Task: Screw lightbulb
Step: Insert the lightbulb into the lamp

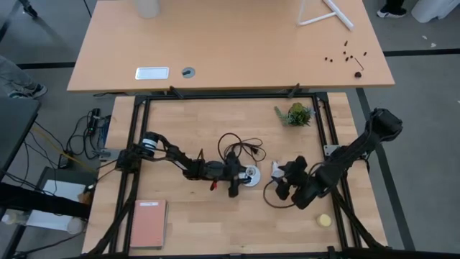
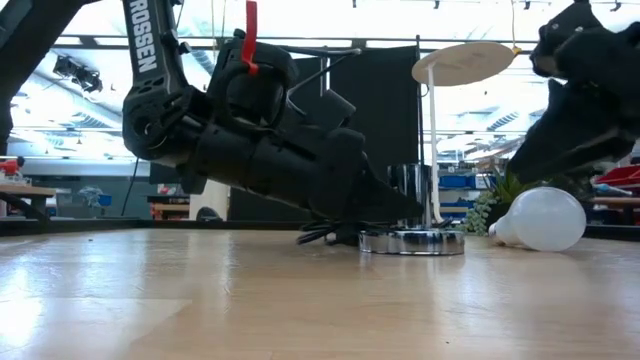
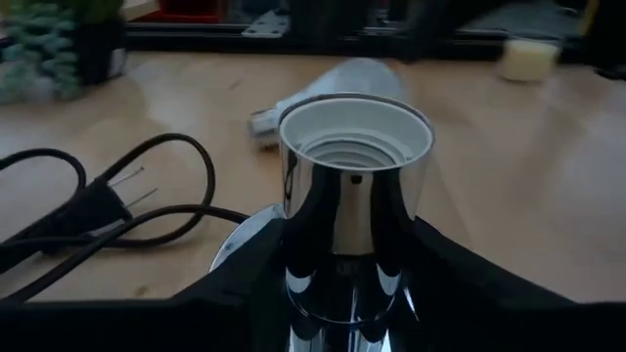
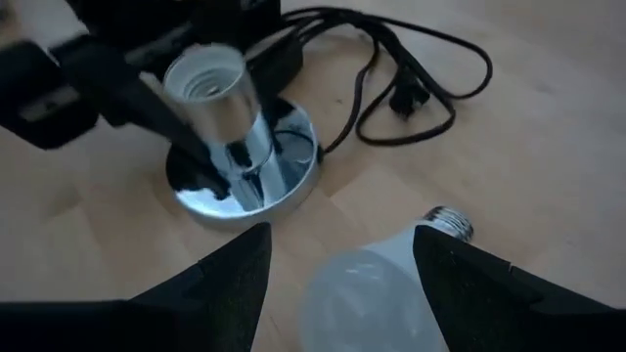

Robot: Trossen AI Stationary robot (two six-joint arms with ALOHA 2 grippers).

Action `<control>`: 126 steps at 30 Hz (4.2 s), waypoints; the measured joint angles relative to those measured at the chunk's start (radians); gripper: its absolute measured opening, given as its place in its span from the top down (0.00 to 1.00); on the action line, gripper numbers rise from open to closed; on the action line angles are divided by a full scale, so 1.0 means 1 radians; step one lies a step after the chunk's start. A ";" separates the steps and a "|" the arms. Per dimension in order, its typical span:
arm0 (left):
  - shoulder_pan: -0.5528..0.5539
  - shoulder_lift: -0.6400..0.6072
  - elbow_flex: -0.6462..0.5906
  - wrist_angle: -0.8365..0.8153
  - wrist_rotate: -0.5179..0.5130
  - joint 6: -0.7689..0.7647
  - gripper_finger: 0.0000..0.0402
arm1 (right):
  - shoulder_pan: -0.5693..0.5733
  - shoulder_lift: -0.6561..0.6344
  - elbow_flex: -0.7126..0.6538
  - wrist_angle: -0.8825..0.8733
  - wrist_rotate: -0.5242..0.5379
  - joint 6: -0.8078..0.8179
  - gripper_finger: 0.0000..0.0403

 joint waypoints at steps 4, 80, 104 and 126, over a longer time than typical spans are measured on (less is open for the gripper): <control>0.000 0.000 0.000 -0.006 -0.065 -0.043 0.55 | 0.000 0.098 0.089 -0.163 0.004 0.093 0.36; -0.001 -0.003 0.000 -0.031 -0.035 -0.050 0.53 | 0.071 0.204 0.066 -0.319 0.022 0.250 0.35; -0.035 -0.013 0.000 -0.023 0.077 -0.007 0.53 | -0.294 0.082 0.531 -0.300 -0.543 -0.723 0.32; -0.040 -0.013 0.001 -0.016 0.149 0.110 0.53 | -0.470 0.243 0.654 -0.236 -0.971 -0.867 0.33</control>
